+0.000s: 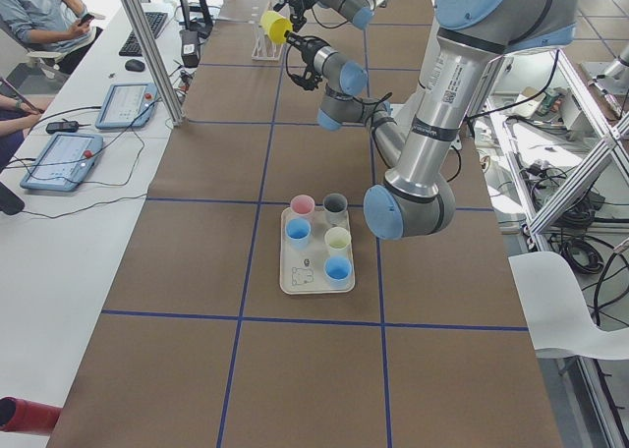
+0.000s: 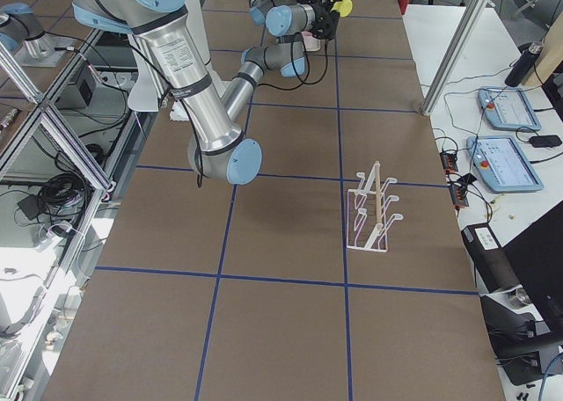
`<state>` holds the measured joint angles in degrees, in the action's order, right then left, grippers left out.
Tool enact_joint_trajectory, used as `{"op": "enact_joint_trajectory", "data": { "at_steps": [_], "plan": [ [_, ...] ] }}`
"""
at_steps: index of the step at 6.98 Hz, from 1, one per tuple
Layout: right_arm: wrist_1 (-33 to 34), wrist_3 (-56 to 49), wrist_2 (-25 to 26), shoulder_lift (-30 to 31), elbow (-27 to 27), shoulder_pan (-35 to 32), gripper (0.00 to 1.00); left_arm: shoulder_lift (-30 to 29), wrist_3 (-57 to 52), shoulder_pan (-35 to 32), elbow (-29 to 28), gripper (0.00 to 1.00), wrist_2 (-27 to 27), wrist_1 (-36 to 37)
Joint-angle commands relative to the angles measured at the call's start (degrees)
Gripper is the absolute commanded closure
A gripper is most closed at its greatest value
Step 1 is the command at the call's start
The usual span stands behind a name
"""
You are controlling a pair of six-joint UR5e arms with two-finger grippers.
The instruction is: Transfer IKEA cup to right arm and place on rack
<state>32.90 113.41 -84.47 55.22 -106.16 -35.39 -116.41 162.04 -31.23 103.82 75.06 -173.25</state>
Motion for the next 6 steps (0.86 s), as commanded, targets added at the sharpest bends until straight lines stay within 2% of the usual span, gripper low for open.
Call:
{"op": "enact_joint_trajectory", "data": {
  "at_steps": [1, 6],
  "plan": [
    [-0.03, 0.14, 0.01, -0.46, -0.01, 0.49, 0.00, -0.57, -0.24, 0.56, -0.29, 1.00, -0.09, 0.02],
    [-0.03, 0.32, 0.19, -0.55, -0.10, 0.50, 0.00, -1.18, -0.41, 1.96, -0.47, 1.00, -0.09, 0.37]
  ]
}}
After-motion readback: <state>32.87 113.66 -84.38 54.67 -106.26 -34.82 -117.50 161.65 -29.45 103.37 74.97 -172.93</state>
